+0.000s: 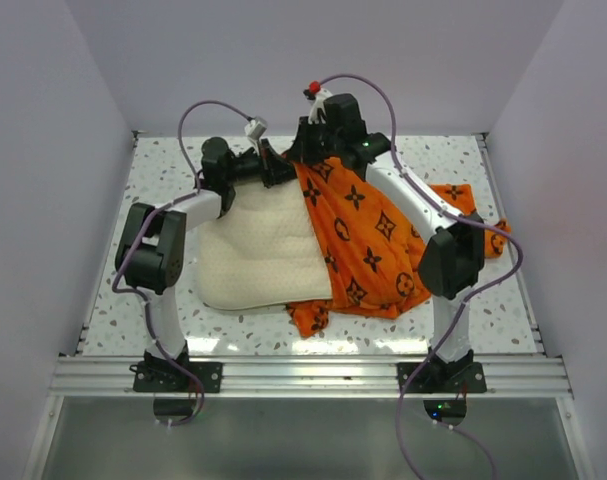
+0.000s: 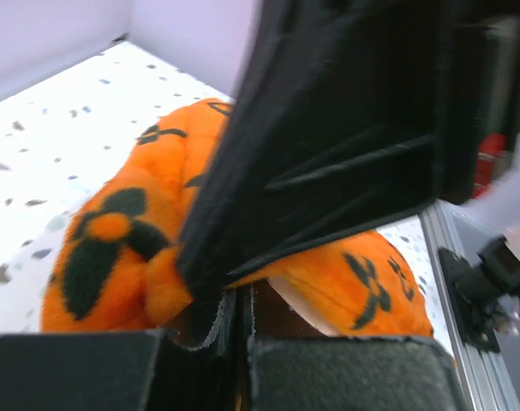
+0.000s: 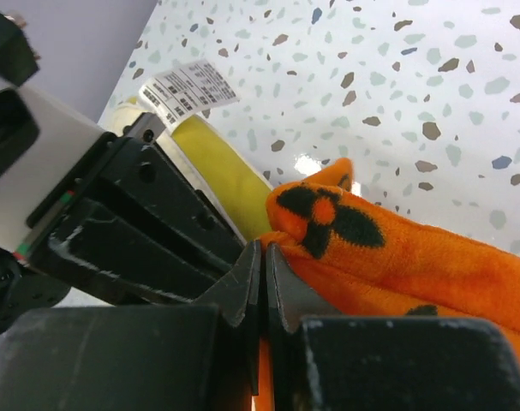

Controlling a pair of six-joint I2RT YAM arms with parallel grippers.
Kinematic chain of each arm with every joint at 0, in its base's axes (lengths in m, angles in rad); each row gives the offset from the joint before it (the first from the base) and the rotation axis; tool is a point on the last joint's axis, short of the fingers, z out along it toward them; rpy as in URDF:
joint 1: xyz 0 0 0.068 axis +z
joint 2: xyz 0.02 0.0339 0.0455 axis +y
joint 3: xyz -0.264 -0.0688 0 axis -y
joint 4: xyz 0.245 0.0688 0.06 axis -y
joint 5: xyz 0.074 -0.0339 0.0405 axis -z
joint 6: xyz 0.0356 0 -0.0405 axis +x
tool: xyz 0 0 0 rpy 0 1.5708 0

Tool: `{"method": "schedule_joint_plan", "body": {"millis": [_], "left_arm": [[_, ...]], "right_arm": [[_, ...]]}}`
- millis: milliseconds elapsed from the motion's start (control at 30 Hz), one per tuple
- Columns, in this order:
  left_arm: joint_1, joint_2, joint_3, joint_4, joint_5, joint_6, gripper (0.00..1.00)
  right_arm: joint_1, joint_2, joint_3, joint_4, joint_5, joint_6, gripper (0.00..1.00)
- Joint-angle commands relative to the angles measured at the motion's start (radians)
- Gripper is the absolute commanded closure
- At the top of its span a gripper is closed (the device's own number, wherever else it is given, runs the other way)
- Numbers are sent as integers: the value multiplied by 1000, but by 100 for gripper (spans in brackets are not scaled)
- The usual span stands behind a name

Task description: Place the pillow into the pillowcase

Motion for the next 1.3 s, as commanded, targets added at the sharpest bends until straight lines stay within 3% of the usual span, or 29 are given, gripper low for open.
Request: {"method": "schedule_joint_plan", "body": {"millis": [0,167,267,300,333,367,433,533,633,733,833,1033,1267], "left_arm": [[11,20,24,-82,-221,49,100],[59,102,80,-107,-385,-71,100],[87,97,105,-193,-418,46,96],[96,94,117,-222,-408,82,83],[106,90,134,-306,-399,166,55],[126,84,171,-361,-367,226,47],[142,35,214,-613,-371,387,35],[156,-102,177,-891,-396,872,10],[156,-263,38,-1129,-402,1257,0],[98,-384,-11,-1370,-407,1488,0],[-28,-496,-144,-1444,-503,1553,0],[-299,-651,-418,-1273,-782,1434,0],[-398,-581,-513,-1136,-950,1310,0]], "right_arm": [[84,37,93,134,-116,95,100],[101,177,188,162,-150,97,100],[94,250,291,99,-161,-27,100],[94,266,313,70,-152,-78,98],[92,280,331,14,-120,-173,83],[87,288,357,-20,-100,-198,58],[51,257,347,-98,-113,-219,39],[-3,75,154,-117,-106,-268,27],[-26,-126,-49,-186,-72,-342,26],[-23,-290,-266,-237,-69,-362,28],[-23,-384,-446,-295,-60,-396,29],[-25,-438,-621,-373,23,-425,30],[-47,-283,-671,-289,181,-427,33]]}}
